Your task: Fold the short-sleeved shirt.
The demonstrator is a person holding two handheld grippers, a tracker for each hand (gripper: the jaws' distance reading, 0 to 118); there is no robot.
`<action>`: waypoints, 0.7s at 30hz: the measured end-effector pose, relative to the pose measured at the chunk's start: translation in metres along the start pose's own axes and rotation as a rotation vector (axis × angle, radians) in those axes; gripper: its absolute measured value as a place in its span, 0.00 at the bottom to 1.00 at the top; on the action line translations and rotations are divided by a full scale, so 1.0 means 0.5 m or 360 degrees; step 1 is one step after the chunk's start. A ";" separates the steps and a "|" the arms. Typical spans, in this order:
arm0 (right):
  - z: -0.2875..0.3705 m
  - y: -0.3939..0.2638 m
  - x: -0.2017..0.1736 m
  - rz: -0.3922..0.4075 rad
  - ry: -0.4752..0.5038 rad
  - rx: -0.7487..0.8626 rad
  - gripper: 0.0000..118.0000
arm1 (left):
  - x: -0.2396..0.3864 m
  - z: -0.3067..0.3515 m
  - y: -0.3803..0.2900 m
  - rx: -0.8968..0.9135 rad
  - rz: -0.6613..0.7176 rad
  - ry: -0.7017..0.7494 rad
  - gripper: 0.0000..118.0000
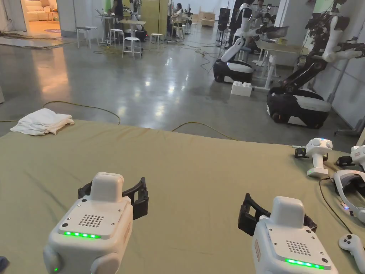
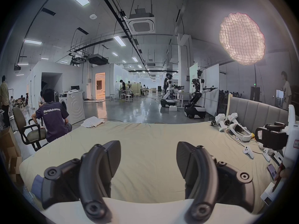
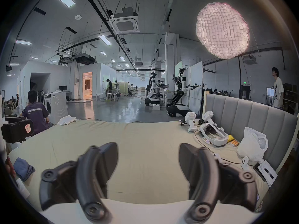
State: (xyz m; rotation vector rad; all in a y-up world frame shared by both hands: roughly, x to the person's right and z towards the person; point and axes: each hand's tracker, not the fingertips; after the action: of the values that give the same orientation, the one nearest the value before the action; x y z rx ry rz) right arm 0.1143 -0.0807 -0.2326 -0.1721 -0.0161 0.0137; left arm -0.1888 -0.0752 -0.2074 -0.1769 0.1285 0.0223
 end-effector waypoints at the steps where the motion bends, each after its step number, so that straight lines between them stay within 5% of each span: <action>1: 0.000 0.001 0.001 -0.0003 -0.0003 -0.0005 0.87 | -0.001 0.000 -0.001 0.0004 0.0004 -0.0006 0.67; 14: -0.006 0.002 0.020 -0.0058 0.0109 -0.0035 0.91 | -0.033 -0.015 -0.015 0.0013 0.0236 -0.0051 0.68; 21: -0.015 -0.008 0.009 0.0003 0.0029 -0.0002 0.91 | -0.036 -0.017 -0.015 0.0011 0.0117 0.0013 0.68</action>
State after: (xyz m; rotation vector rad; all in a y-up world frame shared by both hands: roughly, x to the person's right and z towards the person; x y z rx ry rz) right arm 0.1188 -0.0856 -0.2393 -0.1733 0.0021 0.0142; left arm -0.2074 -0.0842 -0.2121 -0.1652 0.1435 0.0943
